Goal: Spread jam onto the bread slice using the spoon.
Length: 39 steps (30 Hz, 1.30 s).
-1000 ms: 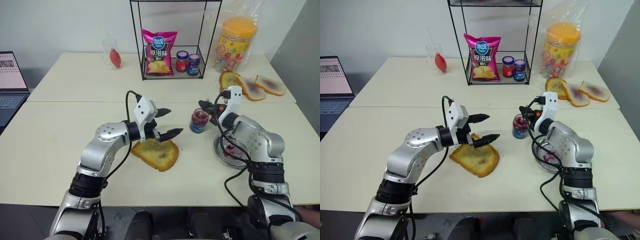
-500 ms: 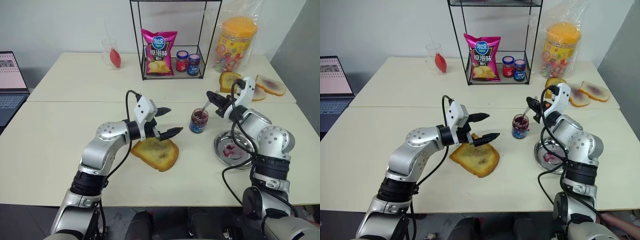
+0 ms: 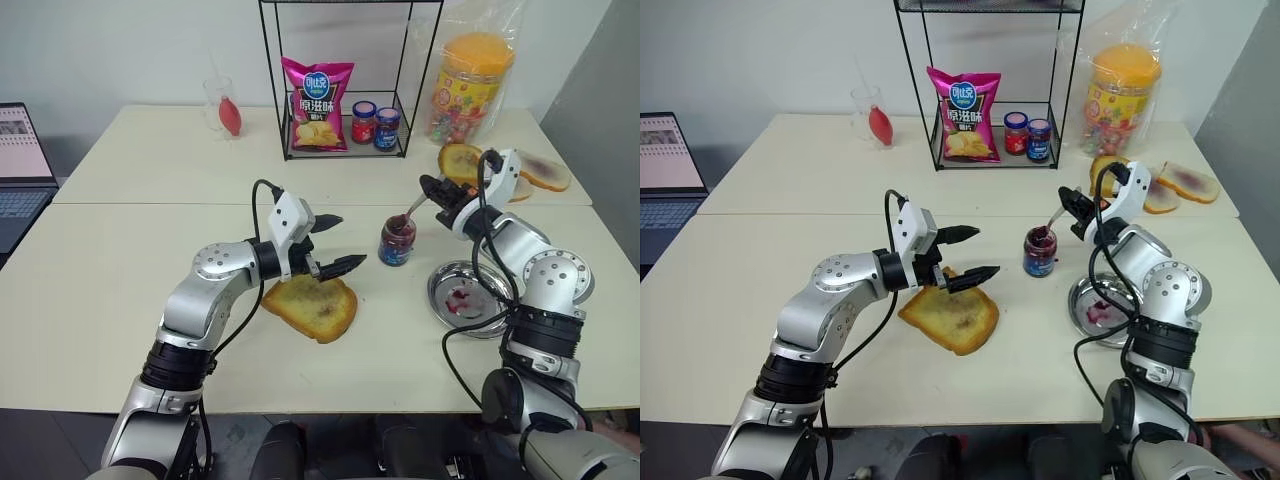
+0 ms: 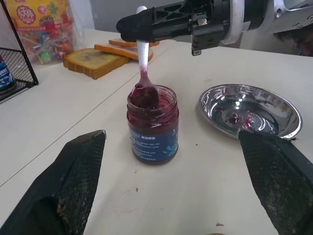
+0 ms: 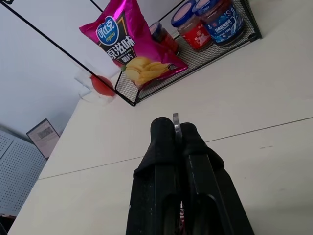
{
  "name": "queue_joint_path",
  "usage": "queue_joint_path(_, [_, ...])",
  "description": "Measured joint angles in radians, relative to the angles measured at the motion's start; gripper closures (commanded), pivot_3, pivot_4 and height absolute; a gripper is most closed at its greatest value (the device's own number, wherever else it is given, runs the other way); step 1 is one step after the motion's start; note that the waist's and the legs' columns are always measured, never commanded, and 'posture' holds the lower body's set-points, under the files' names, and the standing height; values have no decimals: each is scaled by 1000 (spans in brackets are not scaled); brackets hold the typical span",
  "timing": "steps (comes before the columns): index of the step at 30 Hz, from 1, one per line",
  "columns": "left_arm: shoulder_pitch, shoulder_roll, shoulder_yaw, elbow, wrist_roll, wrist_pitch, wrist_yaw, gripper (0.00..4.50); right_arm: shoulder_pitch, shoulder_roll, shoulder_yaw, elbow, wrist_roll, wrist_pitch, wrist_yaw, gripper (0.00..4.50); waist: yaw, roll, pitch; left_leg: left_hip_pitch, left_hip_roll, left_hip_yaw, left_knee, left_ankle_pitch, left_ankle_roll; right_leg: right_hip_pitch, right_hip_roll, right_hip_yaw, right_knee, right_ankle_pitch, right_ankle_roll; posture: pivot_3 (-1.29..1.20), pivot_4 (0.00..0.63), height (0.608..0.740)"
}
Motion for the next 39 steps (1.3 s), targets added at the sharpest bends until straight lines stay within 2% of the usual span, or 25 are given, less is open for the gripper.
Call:
queue_joint_path(9, [0, 1, 0, 1, 2, 0, -3, 0, 16, -35, 40, -19, -2, -1, 17, 4489, 0, 0, 0, 0, 0, 0, 0, 0, 0, 0, 0, 0, 0, 0, 0, 0, 150, 740])
queue_joint_path(25, [0, 6, -1, 1, 5, 0, -20, 0, 32, -39, 35, -20, 26, -2, 1, 4489, 0, 0, 0, 0, 0, 0, 0, 0, 0, 0, 0, 0, -1, 0, 0, 0, 150, 740])
queue_joint_path(39, [-1, 9, -1, 9, 9, 0, -25, 0, 28, 13, -75, -17, 179, 2, -113, 4489, 0, 0, 0, -1, 0, 0, -1, 0, 0, -1, 0, 0, -1, 0, 0, 0, 150, 740])
